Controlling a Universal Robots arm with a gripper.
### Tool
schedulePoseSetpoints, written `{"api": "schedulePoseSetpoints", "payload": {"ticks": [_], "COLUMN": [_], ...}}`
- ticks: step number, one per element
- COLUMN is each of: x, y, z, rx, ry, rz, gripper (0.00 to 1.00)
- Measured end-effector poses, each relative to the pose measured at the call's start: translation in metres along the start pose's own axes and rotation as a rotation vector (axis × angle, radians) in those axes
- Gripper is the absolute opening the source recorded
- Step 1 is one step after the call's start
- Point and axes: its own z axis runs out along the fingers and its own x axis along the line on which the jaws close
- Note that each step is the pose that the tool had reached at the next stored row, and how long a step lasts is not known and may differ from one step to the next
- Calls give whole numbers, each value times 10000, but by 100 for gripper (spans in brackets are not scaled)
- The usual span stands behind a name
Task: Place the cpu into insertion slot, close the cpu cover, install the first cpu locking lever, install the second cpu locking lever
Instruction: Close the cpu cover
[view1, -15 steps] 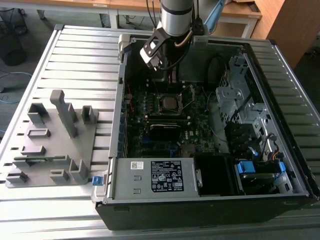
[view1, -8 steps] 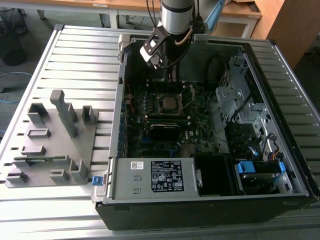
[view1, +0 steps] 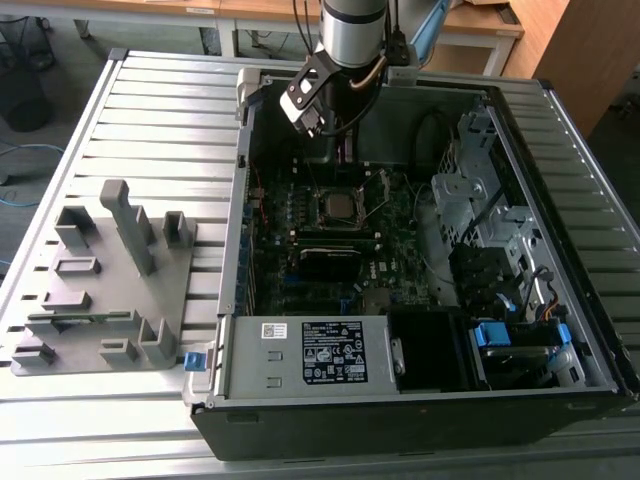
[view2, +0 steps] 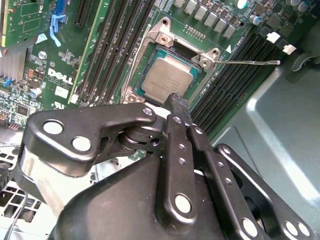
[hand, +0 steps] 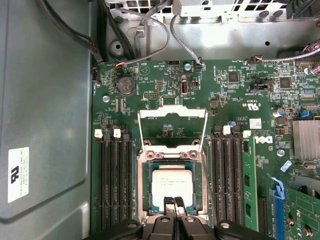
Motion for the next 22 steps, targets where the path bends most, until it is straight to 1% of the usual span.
{"api": "schedulePoseSetpoints", "payload": {"ticks": [9,16,22], "x": [0,4,4], "y": [6,94,99], "z": [-12,-5,-14], "rx": [0,-1,0], "ry": [2,2,0], "rz": [-1,0,0], "gripper": [11,11,11]}}
